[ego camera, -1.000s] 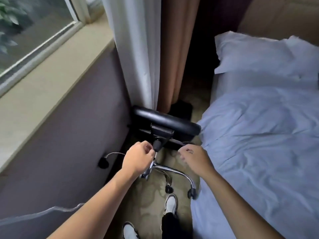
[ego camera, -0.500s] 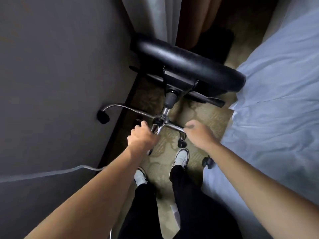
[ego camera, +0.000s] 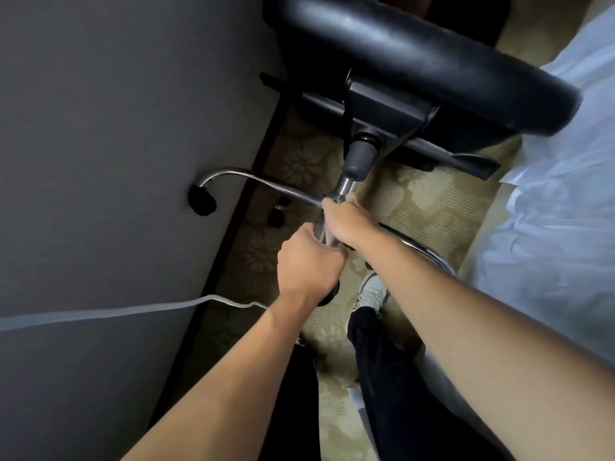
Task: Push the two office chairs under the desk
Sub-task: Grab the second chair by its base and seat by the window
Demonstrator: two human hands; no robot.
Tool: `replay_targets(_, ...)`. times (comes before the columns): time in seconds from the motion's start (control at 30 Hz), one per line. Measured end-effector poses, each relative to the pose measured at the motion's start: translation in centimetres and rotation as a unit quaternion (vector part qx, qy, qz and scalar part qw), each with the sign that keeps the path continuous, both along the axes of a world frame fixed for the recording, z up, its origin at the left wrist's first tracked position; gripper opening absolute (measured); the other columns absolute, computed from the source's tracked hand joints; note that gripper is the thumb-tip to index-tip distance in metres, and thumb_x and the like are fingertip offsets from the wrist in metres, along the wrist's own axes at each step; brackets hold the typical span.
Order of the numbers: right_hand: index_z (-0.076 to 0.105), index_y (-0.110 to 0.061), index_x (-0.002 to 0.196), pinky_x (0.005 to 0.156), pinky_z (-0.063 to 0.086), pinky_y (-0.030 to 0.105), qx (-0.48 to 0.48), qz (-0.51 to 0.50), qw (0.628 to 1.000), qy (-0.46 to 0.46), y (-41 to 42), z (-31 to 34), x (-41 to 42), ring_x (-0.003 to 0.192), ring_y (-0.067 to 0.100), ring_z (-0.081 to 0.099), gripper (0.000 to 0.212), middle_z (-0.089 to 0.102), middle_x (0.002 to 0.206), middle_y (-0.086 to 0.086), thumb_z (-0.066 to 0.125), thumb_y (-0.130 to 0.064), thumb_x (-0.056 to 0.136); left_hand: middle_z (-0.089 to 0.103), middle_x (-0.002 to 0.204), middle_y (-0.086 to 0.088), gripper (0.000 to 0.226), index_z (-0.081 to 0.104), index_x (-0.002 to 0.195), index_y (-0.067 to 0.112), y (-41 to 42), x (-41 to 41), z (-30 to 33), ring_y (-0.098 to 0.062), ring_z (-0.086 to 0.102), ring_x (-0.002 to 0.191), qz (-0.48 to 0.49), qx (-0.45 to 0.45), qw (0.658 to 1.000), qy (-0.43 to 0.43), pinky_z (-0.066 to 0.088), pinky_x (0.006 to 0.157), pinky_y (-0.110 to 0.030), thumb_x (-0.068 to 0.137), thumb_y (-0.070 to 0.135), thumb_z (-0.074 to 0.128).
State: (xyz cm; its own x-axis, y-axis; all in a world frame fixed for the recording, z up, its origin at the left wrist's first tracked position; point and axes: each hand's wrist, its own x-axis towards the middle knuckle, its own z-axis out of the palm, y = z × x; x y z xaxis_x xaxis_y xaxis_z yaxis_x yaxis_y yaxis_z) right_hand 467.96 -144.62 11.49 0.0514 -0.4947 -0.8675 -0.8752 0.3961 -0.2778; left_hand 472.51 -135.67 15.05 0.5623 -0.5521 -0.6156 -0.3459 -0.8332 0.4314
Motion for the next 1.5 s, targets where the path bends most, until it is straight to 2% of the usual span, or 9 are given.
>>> replay_targets(0.2,0.049,-0.025,0.120,0.085,0.039,0.041,-0.077,-0.021,0.997,-0.001,1.6,-0.6,0.0,0.100,0.031,0.051,0.041,0.061,0.123,0.013,0.027,-0.043,0.091,0.060,0.061,0.007,0.018,0.049,0.069,0.023,0.9,-0.1,-0.5,-0.015,0.058,0.059,-0.002,-0.042,0.999,0.015,0.042,0.051,-0.030,0.070,0.038,0.058)
replay_targets(0.33,0.052,-0.026,0.120,0.093,0.041,0.044,-0.098,-0.032,0.995,0.000,3.6,-0.2,0.0,0.106,0.034,0.052,0.040,0.059,0.126,0.012,0.025,-0.040,0.093,0.061,0.062,0.006,0.017,0.048,0.070,0.023,2.6,0.1,-0.2,-0.018,0.061,0.063,0.004,-0.057,0.998,0.035,0.049,0.056,-0.033,0.070,0.038,0.056)
replay_targets(0.47,0.053,-0.025,0.118,0.088,0.043,0.042,-0.109,-0.049,0.993,-0.005,5.6,0.2,0.2,0.098,0.033,0.052,0.038,0.062,0.120,0.014,0.025,-0.038,0.096,0.060,0.060,0.007,0.018,0.047,0.069,0.023,4.6,0.3,-0.3,-0.014,0.059,0.059,0.005,-0.069,0.996,0.050,0.043,0.051,-0.029,0.066,0.038,0.055)
replay_targets(0.53,0.053,-0.026,0.117,0.088,0.043,0.042,-0.121,-0.058,0.991,-0.001,7.1,0.4,0.1,0.099,0.033,0.054,0.038,0.063,0.118,0.013,0.024,-0.040,0.097,0.061,0.060,0.006,0.017,0.048,0.069,0.023,5.9,0.3,-0.6,-0.014,0.059,0.059,0.002,-0.074,0.996,0.050,0.044,0.053,-0.030,0.067,0.038,0.056)
replay_targets(0.63,0.052,-0.027,0.114,0.081,0.039,0.039,-0.145,-0.048,0.988,0.006,9.6,0.7,0.4,0.087,0.029,0.049,0.034,0.065,0.113,0.012,0.024,-0.040,0.098,0.063,0.060,0.005,0.017,0.050,0.071,0.022,8.4,0.5,-1.1,-0.016,0.060,0.059,0.008,-0.077,0.996,0.051,0.051,0.055,-0.033,0.070,0.036,0.060)
replay_targets(0.77,0.045,-0.033,0.130,0.092,0.035,0.043,-0.150,-0.073,0.986,0.002,13.4,0.6,0.6,0.113,0.034,0.054,0.039,0.062,0.126,0.011,0.024,-0.045,0.098,0.061,0.056,0.004,0.022,0.047,0.068,0.022,12.2,0.7,-1.8,-0.017,0.056,0.054,0.023,-0.080,0.995,0.064,0.052,0.055,-0.035,0.071,0.035,0.065)
replay_targets(0.9,0.036,-0.035,0.138,0.101,0.032,0.045,-0.150,-0.095,0.984,-0.005,16.2,0.4,0.8,0.122,0.034,0.049,0.042,0.057,0.135,0.009,0.025,-0.045,0.099,0.062,0.059,0.004,0.024,0.047,0.071,0.024,15.1,1.0,-2.7,-0.016,0.058,0.055,0.009,-0.087,0.993,0.079,0.054,0.055,-0.037,0.069,0.036,0.067)
replay_targets(1.2,0.038,-0.026,0.132,0.102,0.031,0.047,-0.163,-0.088,0.981,-0.051,21.6,0.3,0.6,0.122,0.031,0.049,0.033,0.056,0.134,0.008,0.027,-0.034,0.101,0.065,0.068,-0.002,0.022,0.049,0.083,0.018,20.9,1.0,-3.3,-0.029,0.062,0.064,-0.018,-0.079,0.994,0.071,0.054,0.057,-0.043,0.070,0.022,0.067)
replay_targets(1.5,0.032,-0.022,0.138,0.100,0.034,0.047,-0.198,-0.039,0.978,-0.054,27.2,-1.1,0.0,0.119,0.033,0.051,0.041,0.055,0.131,0.015,0.025,-0.036,0.101,0.064,0.066,-0.005,0.031,0.051,0.082,0.009,26.0,0.4,-4.6,-0.033,0.061,0.061,-0.021,-0.104,0.994,0.027,0.052,0.056,-0.044,0.068,0.027,0.071)
